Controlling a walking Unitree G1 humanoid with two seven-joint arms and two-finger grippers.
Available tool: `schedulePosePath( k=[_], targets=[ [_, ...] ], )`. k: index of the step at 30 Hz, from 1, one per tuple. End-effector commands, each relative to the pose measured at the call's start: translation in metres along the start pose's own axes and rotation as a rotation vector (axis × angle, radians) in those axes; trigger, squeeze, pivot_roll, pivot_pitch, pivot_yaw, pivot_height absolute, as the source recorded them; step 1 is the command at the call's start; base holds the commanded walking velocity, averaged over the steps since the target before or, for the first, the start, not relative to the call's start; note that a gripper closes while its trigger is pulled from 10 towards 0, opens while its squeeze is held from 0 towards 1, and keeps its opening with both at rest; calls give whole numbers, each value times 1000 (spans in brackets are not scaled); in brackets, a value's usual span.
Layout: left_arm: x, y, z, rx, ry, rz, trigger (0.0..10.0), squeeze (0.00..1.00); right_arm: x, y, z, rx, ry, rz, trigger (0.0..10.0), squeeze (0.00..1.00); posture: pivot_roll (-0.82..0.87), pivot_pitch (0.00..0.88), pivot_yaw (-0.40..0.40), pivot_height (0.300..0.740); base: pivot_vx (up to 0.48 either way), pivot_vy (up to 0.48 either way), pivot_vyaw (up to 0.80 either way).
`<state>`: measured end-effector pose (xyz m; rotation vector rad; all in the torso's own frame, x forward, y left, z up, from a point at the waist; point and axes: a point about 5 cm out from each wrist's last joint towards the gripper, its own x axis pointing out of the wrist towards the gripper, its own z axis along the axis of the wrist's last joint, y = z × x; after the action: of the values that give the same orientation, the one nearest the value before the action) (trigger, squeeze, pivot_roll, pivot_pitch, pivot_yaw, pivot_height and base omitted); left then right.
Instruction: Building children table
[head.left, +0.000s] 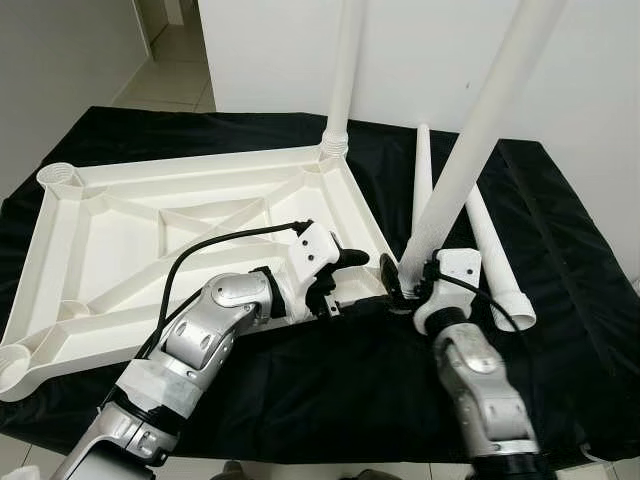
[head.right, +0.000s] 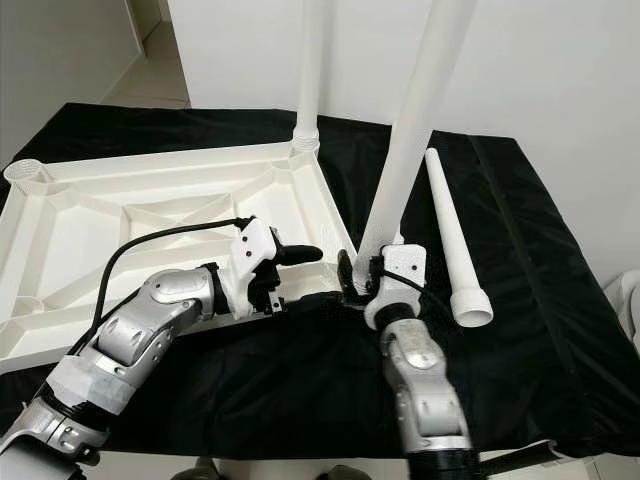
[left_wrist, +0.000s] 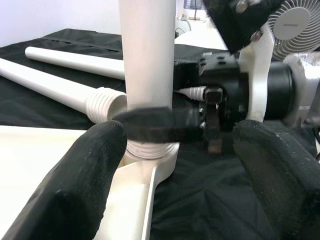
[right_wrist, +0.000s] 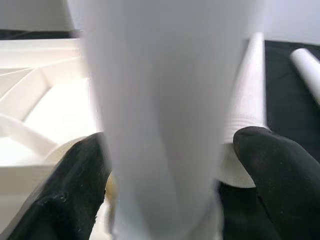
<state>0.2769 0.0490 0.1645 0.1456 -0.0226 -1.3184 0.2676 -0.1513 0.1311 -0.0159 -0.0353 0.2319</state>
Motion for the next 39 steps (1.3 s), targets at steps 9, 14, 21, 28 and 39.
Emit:
schedulePosePath(
  k=[9, 14, 21, 28, 39],
  targets=[
    [0, -1, 1, 7, 8, -58, 10000, 0, 19, -9, 6, -42, -28, 199, 10000, 0, -15, 0, -15, 740, 0, 0, 0],
    [0, -1, 1, 7, 7, -58, 10000, 0, 23, -9, 5, -49, -17, 227, 10000, 0, -11, 0, -15, 740, 0, 0, 0],
    [0, 0, 2, 9, 2, -48, 10000, 0, 27, -8, -10, -64, 46, 313, 0, 0, -1, 0, -20, 740, 0, 0, 0],
    [0, -1, 2, 7, 2, -45, 10000, 0, 24, -9, -16, -71, 71, 284, 4980, 0, -2, 0, -20, 740, 0, 0, 0],
    [-1, -2, 1, 2, 7, -46, 10000, 0, 27, -3, -21, 18, 129, 1, 10000, 0, -1, 0, -22, 740, 0, 0, 0]
  ],
)
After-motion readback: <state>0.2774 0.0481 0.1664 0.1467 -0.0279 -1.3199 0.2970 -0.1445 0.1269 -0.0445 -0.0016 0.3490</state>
